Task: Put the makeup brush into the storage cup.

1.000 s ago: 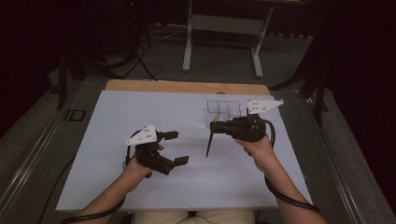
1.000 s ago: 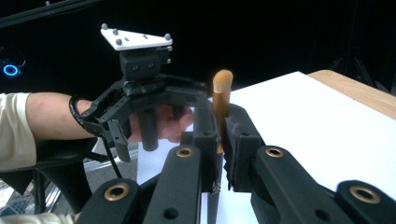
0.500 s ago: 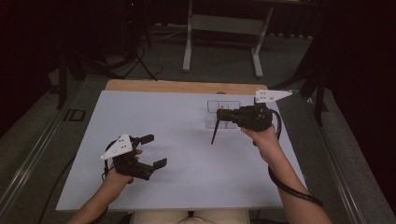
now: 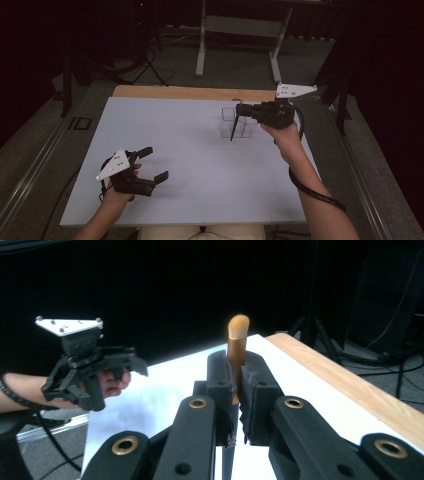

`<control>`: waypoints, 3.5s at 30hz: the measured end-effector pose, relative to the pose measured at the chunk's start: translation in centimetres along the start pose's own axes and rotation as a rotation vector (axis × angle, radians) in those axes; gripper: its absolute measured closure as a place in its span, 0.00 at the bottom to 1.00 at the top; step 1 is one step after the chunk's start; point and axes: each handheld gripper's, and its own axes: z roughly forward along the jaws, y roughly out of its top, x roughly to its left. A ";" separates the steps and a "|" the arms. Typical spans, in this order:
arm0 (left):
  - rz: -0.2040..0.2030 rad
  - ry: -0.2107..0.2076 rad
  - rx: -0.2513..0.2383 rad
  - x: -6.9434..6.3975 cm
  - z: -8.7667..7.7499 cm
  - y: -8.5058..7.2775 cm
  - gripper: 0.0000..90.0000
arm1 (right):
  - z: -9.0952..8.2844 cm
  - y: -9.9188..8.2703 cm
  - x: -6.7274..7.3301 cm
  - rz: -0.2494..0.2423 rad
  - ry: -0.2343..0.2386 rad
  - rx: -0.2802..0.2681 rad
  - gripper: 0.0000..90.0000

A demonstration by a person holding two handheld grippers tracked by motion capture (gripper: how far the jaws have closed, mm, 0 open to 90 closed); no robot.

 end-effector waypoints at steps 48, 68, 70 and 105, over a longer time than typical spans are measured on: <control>-0.033 -0.005 -0.015 0.3 -0.5 -1.2 0.02 | 2.9 1.6 -8.2 0.020 -0.257 -0.018 0.93; -0.033 -0.001 -0.002 0.2 -0.4 -1.3 0.02 | 4.5 0.8 -9.6 0.060 -0.292 0.007 0.93; -0.037 -0.002 -0.003 0.2 -0.4 -1.3 0.02 | 4.7 0.7 -9.6 0.062 -0.288 0.019 0.93; -0.025 -0.010 0.011 -0.2 0.0 -1.3 0.02 | 1.4 -2.3 -5.6 0.120 -0.257 -0.026 0.16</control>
